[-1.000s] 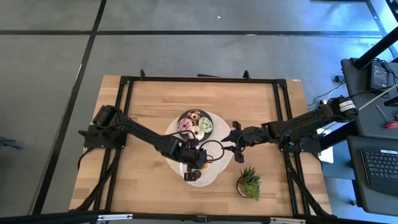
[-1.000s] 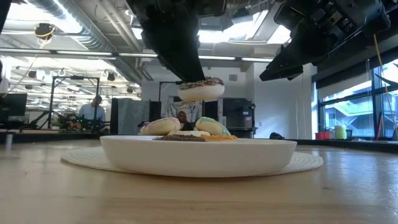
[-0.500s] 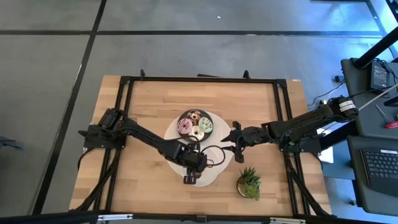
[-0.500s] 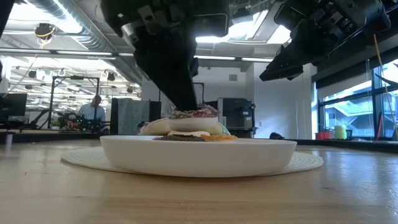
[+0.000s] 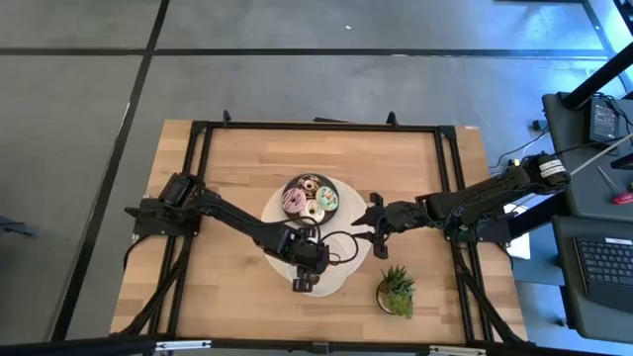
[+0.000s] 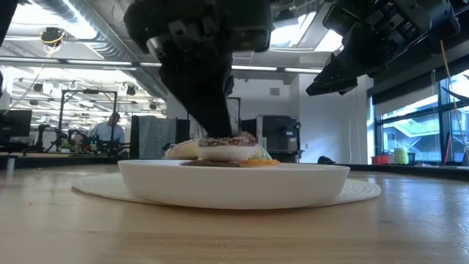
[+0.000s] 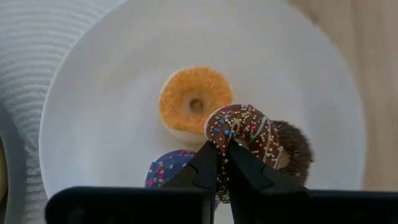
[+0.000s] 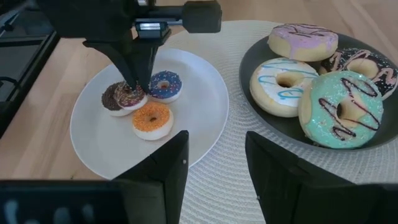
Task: Pick & Place donuts
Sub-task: Put the small light brown donut on the white plate, then return to Home Position
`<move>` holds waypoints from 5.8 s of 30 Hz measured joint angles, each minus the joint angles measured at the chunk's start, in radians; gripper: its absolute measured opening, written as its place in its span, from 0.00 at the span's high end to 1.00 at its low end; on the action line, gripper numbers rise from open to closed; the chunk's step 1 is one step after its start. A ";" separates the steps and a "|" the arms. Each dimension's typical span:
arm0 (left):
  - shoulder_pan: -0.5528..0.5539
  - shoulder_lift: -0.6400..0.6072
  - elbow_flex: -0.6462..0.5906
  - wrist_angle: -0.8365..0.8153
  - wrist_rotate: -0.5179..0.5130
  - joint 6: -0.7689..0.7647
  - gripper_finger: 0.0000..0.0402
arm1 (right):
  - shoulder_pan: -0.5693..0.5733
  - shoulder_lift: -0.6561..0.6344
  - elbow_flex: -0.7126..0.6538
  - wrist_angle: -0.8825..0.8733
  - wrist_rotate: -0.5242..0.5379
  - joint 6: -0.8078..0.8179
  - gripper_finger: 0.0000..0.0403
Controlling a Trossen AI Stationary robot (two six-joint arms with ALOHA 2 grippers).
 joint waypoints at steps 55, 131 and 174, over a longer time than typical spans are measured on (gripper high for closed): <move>0.051 -0.018 0.000 -0.034 0.136 -0.017 0.69 | 0.000 0.000 0.000 -0.001 0.000 0.000 0.60; 0.495 -1.509 -1.305 0.867 0.592 0.052 0.71 | -0.124 -0.860 -0.573 0.273 0.210 0.012 0.60; 0.324 -1.752 -1.372 0.836 0.056 0.154 0.72 | -0.126 -1.267 -0.594 -0.021 0.260 -0.078 0.60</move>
